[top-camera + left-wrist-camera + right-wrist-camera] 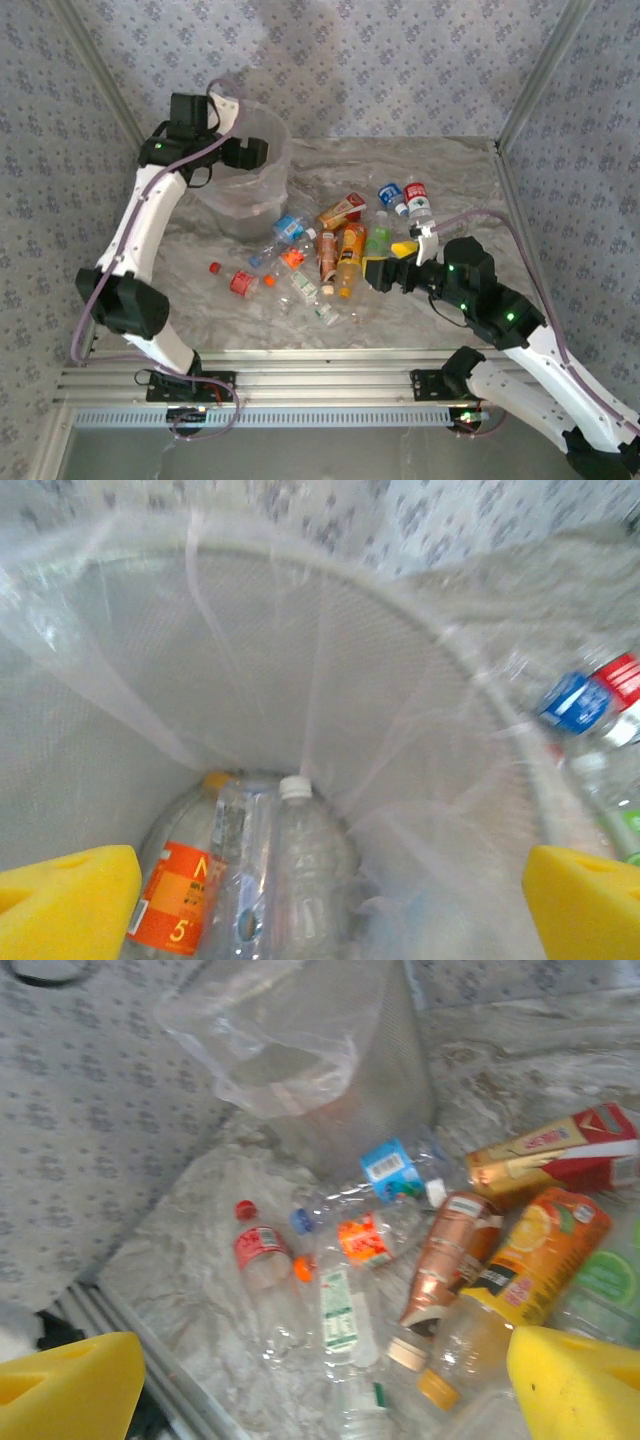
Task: Put the plastic bottles in the bin
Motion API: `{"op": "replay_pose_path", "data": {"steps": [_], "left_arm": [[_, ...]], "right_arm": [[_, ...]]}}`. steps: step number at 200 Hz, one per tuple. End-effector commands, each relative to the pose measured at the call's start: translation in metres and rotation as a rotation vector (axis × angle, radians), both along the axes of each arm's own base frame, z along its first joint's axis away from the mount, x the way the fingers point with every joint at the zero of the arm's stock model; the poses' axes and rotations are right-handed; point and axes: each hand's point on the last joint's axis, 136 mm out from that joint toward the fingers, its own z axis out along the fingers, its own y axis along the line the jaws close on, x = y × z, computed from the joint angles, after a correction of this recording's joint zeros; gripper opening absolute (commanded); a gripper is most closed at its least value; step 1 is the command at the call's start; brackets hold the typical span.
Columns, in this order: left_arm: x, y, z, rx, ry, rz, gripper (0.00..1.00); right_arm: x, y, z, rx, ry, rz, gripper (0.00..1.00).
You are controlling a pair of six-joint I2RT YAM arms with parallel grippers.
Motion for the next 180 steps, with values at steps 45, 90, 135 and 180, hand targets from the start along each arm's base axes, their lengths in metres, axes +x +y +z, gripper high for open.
{"op": "replay_pose_path", "data": {"steps": [45, 90, 135, 180], "left_arm": [[-0.071, -0.043, 0.047, -0.331, -0.045, -0.224, 1.00], [-0.134, -0.100, 0.045, -0.478, -0.001, -0.476, 1.00], [-0.172, -0.143, 0.018, -0.479, -0.009, -0.605, 1.00], [-0.182, -0.159, -0.003, -0.489, 0.005, -0.597, 1.00]], "right_arm": [[0.033, -0.035, -0.015, -0.154, 0.052, -0.161, 0.90], [0.059, -0.065, -0.042, -0.211, 0.177, -0.260, 0.78], [0.086, -0.104, -0.076, -0.287, 0.306, -0.386, 0.70], [0.111, -0.135, -0.114, -0.406, 0.398, -0.459, 0.68]]}}
